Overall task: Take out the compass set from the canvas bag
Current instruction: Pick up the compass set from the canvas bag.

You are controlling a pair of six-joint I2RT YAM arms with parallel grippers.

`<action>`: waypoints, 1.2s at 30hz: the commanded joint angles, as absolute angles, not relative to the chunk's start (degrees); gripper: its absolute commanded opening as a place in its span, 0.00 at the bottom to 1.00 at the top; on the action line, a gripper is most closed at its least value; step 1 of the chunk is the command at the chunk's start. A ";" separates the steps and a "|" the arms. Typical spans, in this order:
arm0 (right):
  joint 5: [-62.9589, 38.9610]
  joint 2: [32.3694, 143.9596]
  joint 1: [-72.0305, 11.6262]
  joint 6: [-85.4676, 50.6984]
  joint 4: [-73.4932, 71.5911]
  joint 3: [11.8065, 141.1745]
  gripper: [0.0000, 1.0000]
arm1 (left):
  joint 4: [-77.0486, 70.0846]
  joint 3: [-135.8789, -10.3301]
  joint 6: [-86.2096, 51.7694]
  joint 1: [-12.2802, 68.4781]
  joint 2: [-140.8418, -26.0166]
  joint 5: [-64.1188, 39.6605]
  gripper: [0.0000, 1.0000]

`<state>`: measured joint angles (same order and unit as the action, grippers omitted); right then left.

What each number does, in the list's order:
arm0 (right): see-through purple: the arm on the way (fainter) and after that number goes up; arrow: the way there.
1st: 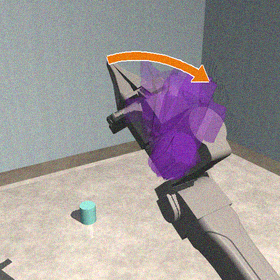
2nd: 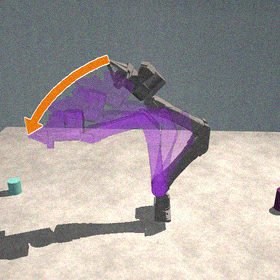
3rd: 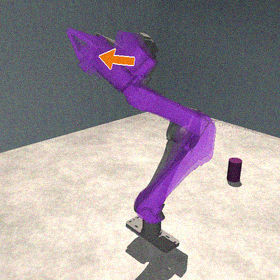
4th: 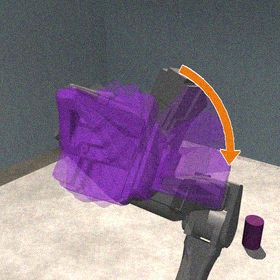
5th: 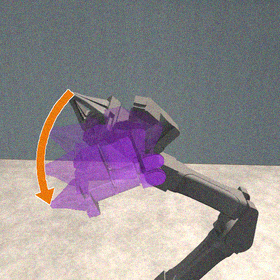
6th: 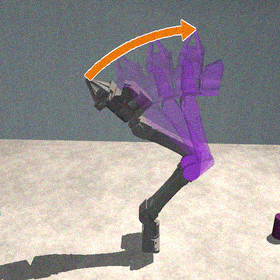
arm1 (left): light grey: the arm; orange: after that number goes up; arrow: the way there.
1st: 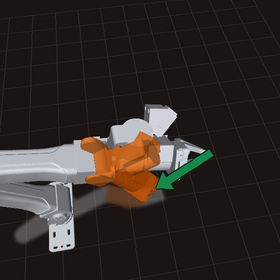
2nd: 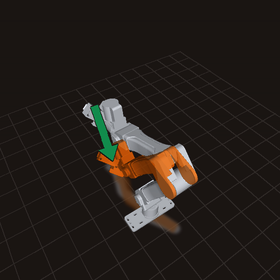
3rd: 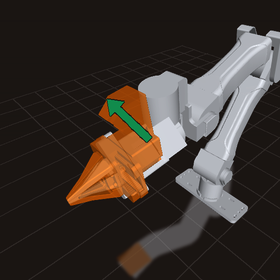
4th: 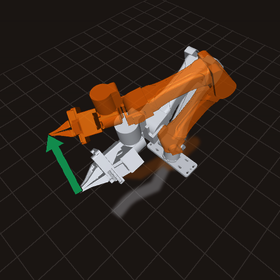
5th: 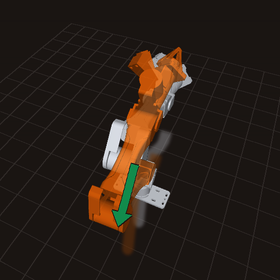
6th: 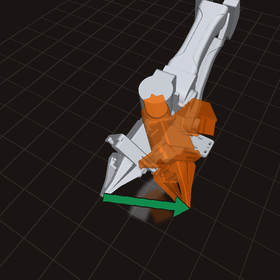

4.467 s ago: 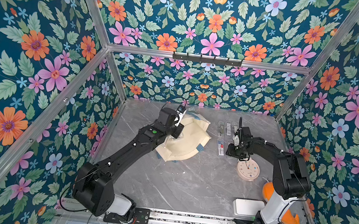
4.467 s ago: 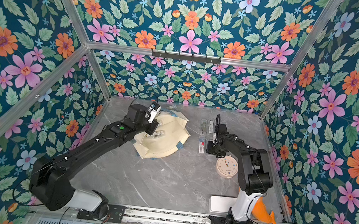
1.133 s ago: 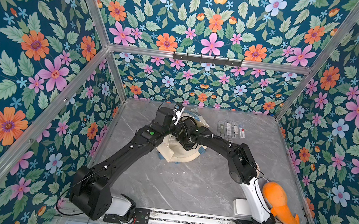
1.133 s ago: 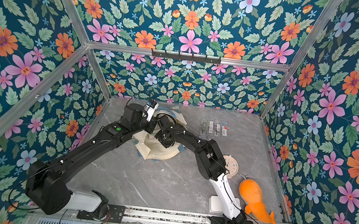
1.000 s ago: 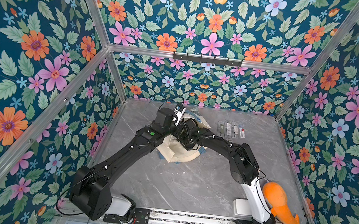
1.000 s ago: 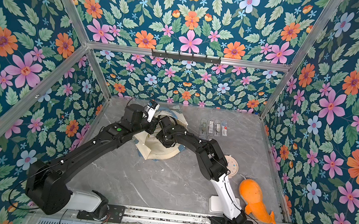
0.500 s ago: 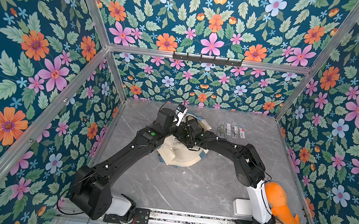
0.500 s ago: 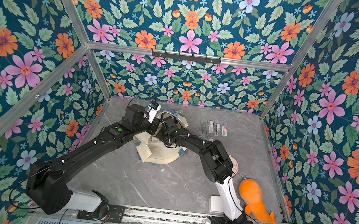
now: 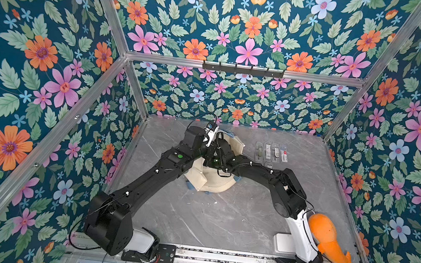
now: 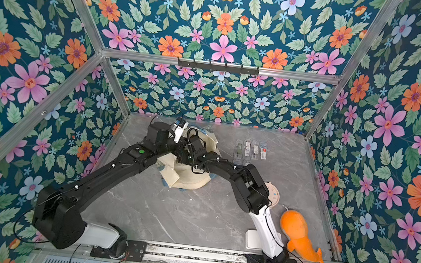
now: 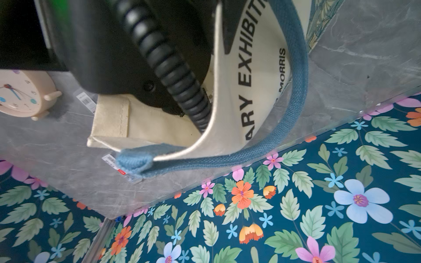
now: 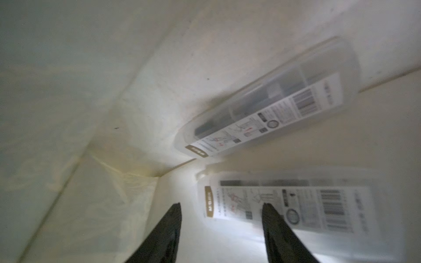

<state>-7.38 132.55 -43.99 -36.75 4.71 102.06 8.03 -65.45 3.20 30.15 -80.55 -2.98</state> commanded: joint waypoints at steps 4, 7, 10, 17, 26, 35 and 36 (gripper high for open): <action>3.84 136.57 -46.09 -25.11 15.53 109.30 0.66 | 10.51 -65.38 3.60 30.58 -80.95 -9.19 0.00; 6.04 138.95 -46.75 -21.46 20.05 113.06 0.71 | 10.55 -65.37 3.69 30.58 -81.20 -9.23 0.00; 7.86 141.10 -46.89 -19.41 24.98 116.75 0.73 | 10.71 -65.39 3.85 30.53 -81.21 -9.15 0.00; 12.73 141.42 -48.17 -15.55 32.71 118.86 0.79 | 11.05 -65.04 4.30 30.55 -80.66 -7.69 0.00; 7.07 131.87 -48.30 -10.85 27.48 107.23 0.76 | 11.13 -64.95 5.34 30.50 -80.69 -7.12 0.00; -0.71 122.29 -48.25 3.57 5.85 92.73 0.79 | 12.00 -65.35 6.84 30.41 -80.60 -7.57 0.00; -1.18 122.33 -48.24 4.13 4.55 92.60 0.80 | 12.13 -65.54 6.90 30.41 -80.68 -7.82 0.00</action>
<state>2.26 123.83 -47.62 -1.56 17.89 93.32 9.39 -65.32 5.69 30.39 -80.25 -5.87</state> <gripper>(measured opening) 0.792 0.058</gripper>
